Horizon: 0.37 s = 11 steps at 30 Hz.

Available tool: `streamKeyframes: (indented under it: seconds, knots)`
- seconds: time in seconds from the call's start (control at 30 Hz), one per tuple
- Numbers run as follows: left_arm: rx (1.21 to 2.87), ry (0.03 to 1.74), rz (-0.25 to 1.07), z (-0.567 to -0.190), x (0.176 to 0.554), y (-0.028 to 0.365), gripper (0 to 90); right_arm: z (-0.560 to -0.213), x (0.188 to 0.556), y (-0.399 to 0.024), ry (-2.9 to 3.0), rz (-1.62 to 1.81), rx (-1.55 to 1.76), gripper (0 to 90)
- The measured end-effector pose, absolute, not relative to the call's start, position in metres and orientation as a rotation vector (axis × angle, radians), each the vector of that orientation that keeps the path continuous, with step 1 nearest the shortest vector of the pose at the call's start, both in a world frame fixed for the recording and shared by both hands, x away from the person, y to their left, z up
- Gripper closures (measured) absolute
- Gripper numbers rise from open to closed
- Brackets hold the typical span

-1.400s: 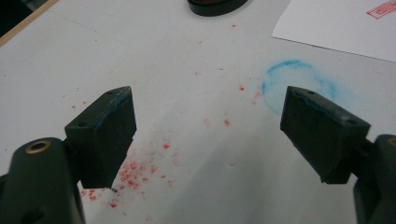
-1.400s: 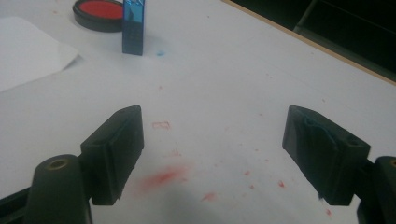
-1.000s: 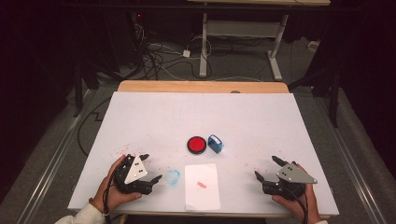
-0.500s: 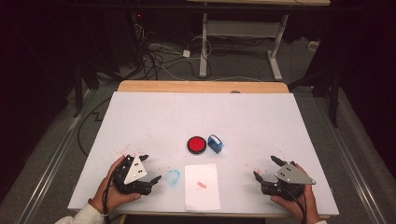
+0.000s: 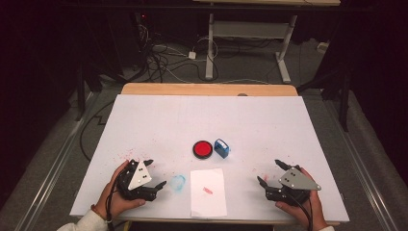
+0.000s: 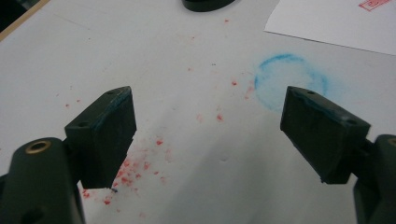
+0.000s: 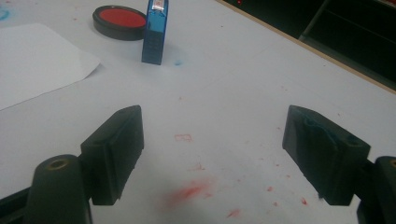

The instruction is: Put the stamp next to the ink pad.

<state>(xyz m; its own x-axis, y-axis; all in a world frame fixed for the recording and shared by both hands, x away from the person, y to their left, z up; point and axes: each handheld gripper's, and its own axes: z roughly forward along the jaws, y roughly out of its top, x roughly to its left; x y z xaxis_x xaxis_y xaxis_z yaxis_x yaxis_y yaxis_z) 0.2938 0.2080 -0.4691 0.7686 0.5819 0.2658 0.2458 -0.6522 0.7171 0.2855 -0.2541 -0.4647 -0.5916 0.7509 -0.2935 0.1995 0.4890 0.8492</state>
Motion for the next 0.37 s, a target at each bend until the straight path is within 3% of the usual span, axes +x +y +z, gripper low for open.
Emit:
streamKeyframes:
  seconds: [0.37]
  knots:
    - [2.276,0.614,0.638,-0.4686,0.2941,0.2074,18.1,-0.4676,0.2883,-0.2513,2.090,1.057,0.785,21.3]
